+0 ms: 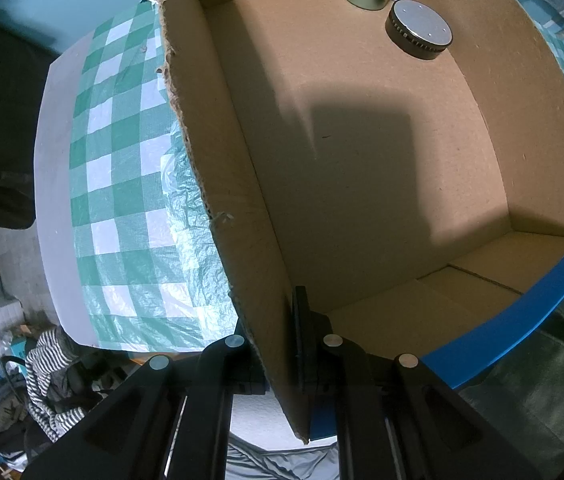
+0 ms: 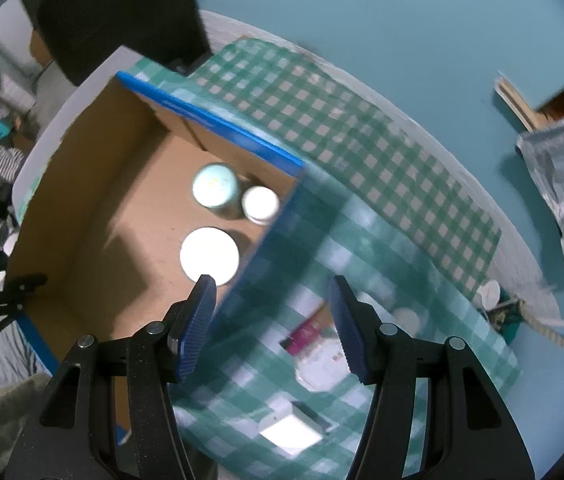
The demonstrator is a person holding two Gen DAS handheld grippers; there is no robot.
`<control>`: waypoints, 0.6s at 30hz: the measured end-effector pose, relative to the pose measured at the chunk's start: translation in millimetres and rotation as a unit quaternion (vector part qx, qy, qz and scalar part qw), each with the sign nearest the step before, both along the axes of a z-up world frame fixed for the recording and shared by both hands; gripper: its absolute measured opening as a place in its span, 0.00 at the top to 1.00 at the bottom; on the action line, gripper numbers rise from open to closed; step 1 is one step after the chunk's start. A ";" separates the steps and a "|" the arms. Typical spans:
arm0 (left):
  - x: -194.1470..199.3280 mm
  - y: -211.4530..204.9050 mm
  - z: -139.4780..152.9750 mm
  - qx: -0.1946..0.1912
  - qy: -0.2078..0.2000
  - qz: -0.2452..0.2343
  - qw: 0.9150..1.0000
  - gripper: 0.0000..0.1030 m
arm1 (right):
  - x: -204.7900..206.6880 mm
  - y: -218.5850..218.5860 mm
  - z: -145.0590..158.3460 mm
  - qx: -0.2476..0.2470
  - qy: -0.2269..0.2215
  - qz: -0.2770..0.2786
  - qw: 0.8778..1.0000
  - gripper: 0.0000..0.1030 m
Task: Organize rigid objects
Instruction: 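Move the right gripper to the white oval case and grasp it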
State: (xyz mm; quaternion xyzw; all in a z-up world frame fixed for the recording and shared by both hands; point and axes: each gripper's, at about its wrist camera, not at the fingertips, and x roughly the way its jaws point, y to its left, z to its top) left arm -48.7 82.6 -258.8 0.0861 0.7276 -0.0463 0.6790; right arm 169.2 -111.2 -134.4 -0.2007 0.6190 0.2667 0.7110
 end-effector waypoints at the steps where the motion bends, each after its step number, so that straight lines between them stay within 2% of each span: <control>1: 0.3 -0.4 0.0 0.000 0.000 0.000 1.000 0.92 | 1.7 -7.5 0.7 0.000 0.000 -0.009 1.000 0.43; 6: 0.9 -2.2 -0.3 0.000 0.001 -0.002 1.000 0.92 | 10.6 -39.0 -2.9 -0.011 0.002 -0.044 0.999 0.43; 12: 1.6 -4.2 -0.2 0.002 0.003 -0.004 1.000 0.92 | 27.9 -82.3 -21.8 -0.028 0.016 -0.099 0.995 0.43; 18: 1.6 -5.1 -0.3 0.002 0.005 -0.003 1.000 0.92 | 46.1 -126.7 -54.3 -0.033 0.047 -0.180 0.982 0.43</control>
